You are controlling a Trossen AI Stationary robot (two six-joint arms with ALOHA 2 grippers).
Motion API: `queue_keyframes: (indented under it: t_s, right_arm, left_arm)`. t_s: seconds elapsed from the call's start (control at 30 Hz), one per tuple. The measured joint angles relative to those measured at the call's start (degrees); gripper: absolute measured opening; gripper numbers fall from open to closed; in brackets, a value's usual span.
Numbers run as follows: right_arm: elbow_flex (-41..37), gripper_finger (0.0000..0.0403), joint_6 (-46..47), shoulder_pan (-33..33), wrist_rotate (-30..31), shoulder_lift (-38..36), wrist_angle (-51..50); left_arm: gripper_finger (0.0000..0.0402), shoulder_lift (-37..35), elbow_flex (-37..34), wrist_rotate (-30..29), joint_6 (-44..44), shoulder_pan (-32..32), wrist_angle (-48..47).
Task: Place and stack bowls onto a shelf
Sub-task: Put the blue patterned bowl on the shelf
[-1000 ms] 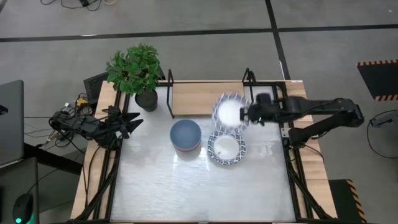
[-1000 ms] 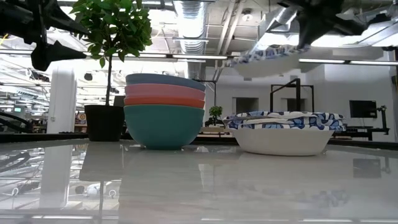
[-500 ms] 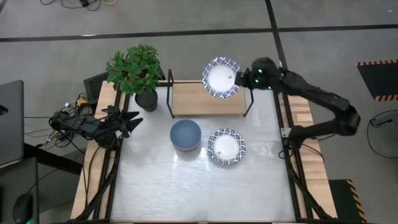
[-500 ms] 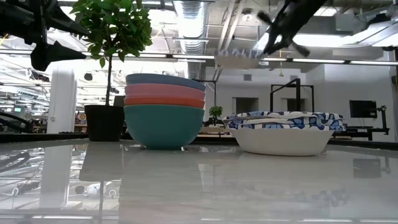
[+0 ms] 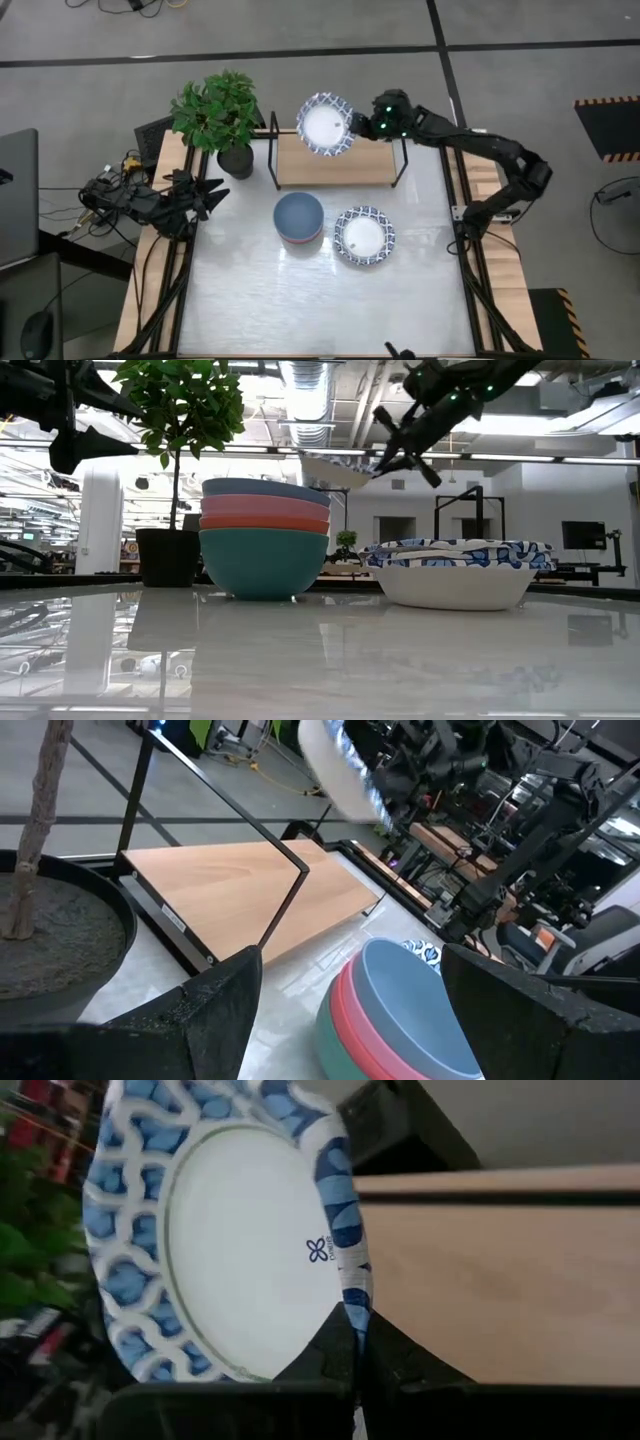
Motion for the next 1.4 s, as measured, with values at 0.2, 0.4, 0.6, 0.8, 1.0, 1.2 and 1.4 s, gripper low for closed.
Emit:
queue_keyframes:
  t_s: [0.2, 0.4, 0.6, 0.8, 1.0, 1.2, 1.4]
  right_arm:
    - [-0.04, 0.0021, -0.40, 2.08, 1.70, 4.46, -4.00]
    - [-0.04, 0.0021, -0.73, -0.03, 1.21, 8.74, -4.05]
    - [-0.04, 0.0021, -1.39, -3.97, 1.95, 10.69, -8.33]
    - [-0.01, 0.0021, -2.49, -6.22, 3.80, 11.03, -12.57]
    - [0.00, 0.0024, -2.57, -6.99, 7.47, 11.03, -20.14]
    - [0.02, 0.0030, -2.56, -6.80, 11.19, 10.96, -24.01]
    - [0.07, 0.0035, -2.62, -6.73, 13.80, 10.94, -27.16]
  left_arm:
    - [0.0293, 0.00, 0.00, 0.10, 0.00, -0.02, 0.00]
    - [0.0293, 0.00, 0.00, 0.59, -0.33, -0.01, 0.01]
    - [0.0293, 0.00, 0.00, 0.56, -1.04, -0.02, 0.00]
    - [0.0293, 0.00, 0.00, 0.56, -1.49, -0.02, 0.00]
    - [0.0293, 0.00, 0.00, 0.59, -1.49, -0.02, 0.00]
    - [0.0293, 0.00, 0.00, 0.59, -1.49, -0.02, 0.00]
    - [0.0293, 0.00, 0.00, 0.59, -1.49, -0.02, 0.00]
